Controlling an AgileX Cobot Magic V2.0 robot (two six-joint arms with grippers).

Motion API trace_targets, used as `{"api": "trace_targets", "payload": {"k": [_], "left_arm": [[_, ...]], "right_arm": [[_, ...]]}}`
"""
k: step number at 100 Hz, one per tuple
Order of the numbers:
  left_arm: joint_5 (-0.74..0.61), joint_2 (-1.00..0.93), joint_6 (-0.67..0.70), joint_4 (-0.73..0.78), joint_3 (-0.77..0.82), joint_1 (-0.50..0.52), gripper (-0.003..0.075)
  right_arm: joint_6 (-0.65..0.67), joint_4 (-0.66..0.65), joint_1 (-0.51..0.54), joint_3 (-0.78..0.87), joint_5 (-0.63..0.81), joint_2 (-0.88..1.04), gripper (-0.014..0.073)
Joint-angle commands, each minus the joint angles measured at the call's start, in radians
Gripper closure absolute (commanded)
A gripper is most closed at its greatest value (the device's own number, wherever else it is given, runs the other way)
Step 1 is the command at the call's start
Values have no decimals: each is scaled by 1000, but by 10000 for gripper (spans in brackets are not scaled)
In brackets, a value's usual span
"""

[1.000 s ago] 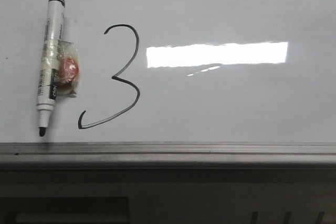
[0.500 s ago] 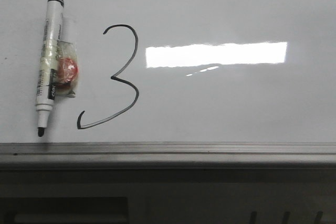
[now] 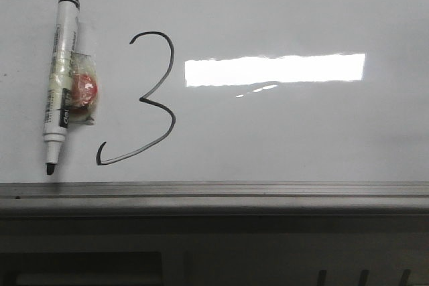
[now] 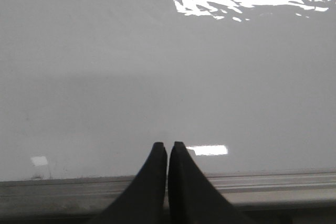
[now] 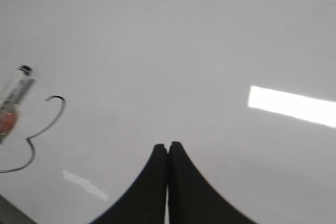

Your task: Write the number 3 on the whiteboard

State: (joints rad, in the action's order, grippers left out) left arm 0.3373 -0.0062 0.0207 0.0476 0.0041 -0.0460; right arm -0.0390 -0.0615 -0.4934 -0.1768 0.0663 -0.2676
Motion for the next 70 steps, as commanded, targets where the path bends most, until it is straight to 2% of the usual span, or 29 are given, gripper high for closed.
{"api": "trace_targets", "payload": {"k": [1, 15, 30, 45, 70], "left_arm": [[-67, -25, 11, -3, 34, 3, 741], [-67, -25, 11, -3, 34, 3, 741], [-67, -25, 11, -3, 34, 3, 741], [-67, -25, 11, -3, 34, 3, 741], [-67, -25, 11, -3, 34, 3, 741]], "right_arm": [[2, 62, 100, 10, 91, -6, 646], [2, 83, 230, 72, 101, -6, 646], [6, 104, 303, 155, 110, -1, 646], [6, 133, 387, 212, 79, 89, 646], [6, 127, 532, 211, -194, 222, 646]]}}
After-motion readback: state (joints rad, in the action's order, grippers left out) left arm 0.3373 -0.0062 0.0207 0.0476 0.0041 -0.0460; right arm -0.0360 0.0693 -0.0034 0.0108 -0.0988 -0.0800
